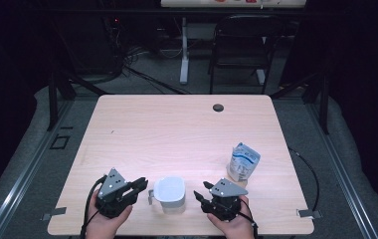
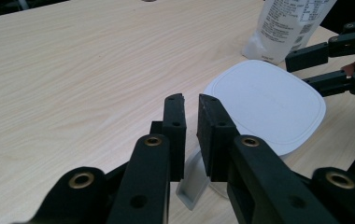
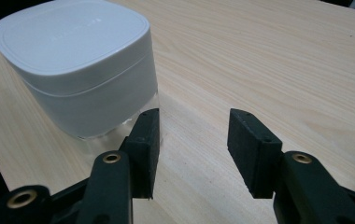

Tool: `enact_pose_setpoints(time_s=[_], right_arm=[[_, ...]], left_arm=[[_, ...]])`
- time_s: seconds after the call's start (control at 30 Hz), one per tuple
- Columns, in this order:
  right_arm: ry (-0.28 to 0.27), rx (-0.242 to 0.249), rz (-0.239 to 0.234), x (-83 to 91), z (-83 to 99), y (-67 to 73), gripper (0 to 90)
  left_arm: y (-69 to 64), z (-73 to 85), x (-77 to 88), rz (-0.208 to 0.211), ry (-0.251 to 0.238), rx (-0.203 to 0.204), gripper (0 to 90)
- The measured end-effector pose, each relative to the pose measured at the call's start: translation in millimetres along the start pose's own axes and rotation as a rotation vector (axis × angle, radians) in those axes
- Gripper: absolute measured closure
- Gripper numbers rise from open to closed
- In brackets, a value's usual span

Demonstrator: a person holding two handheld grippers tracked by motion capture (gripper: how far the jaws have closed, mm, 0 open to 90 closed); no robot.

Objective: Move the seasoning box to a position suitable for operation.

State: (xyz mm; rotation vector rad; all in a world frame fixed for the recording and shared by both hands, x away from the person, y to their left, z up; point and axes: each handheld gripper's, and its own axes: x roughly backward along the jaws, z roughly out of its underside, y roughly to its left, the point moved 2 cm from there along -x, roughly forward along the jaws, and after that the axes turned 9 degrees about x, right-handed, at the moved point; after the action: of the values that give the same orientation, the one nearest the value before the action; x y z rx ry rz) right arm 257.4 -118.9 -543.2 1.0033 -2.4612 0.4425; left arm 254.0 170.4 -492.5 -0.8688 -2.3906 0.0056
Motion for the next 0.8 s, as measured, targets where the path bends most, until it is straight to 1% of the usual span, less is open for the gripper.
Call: enact_pose_setpoints(time_s=[0.03, 0.1, 0.17, 0.2, 0.23, 0.3, 0.37, 0.43, 0.5, 0.57, 0.6, 0.7, 0.8], right_arm=[[-0.005, -0.005, 0.001, -0.3, -0.4, -0.2, 54.2], [-0.005, -0.005, -0.002, -0.6, -1.4, -1.1, 54.2], [-0.011, -0.010, -0.001, -1.4, -2.6, -1.2, 54.2], [-0.009, -0.008, -0.002, -1.2, -3.4, -1.2, 54.2], [-0.011, -0.006, -0.003, -1.3, -4.1, -1.2, 54.2], [-0.016, -0.006, -0.004, -1.4, -5.4, -0.5, 54.2], [-0.016, -0.005, -0.006, -1.3, -6.1, -0.1, 54.1], [-0.016, -0.005, -0.005, -0.8, -6.2, 0.2, 54.1], [-0.014, -0.006, -0.005, -0.2, -6.1, -0.4, 54.1], [-0.015, -0.015, -0.006, -0.1, -5.8, -1.5, 54.2], [-0.015, -0.021, -0.006, -0.2, -5.8, -1.6, 54.2], [-0.012, -0.024, -0.006, 0.5, -5.6, -2.0, 54.2], [-0.009, -0.023, -0.005, 0.1, -4.5, -1.5, 54.2]], left_arm=[[-0.2, -1.0, 0.5, 0.004, 0.005, 0.003, 84.1], [-0.9, -3.1, -0.5, 0.020, -0.006, 0.017, 87.0], [-2.7, -4.3, -1.2, 0.015, 0.003, 0.008, 88.7], [-3.6, -4.8, -2.1, 0.019, 0.002, 0.009, 90.0], [-4.6, -5.4, -2.3, 0.013, 0.008, 0.009, 90.0], [-6.8, -6.7, -3.3, 0.032, 0.001, 0.012, 90.0], [-8.6, -7.0, -4.7, 0.049, 0.007, 0.013, 90.0], [-11.1, -6.3, -6.7, 0.046, 0.025, -0.009, 90.0], [-13.2, -5.3, -8.8, 0.049, 0.034, -0.021, 90.0], [-14.4, -4.7, -10.2, 0.056, 0.043, -0.026, 90.0], [-15.1, -4.4, -11.1, 0.059, 0.048, -0.023, 90.0], [-16.4, -3.7, -14.1, 0.068, 0.061, -0.031, 90.0], [-17.7, -3.8, -16.0, 0.055, 0.070, -0.048, 90.0]])
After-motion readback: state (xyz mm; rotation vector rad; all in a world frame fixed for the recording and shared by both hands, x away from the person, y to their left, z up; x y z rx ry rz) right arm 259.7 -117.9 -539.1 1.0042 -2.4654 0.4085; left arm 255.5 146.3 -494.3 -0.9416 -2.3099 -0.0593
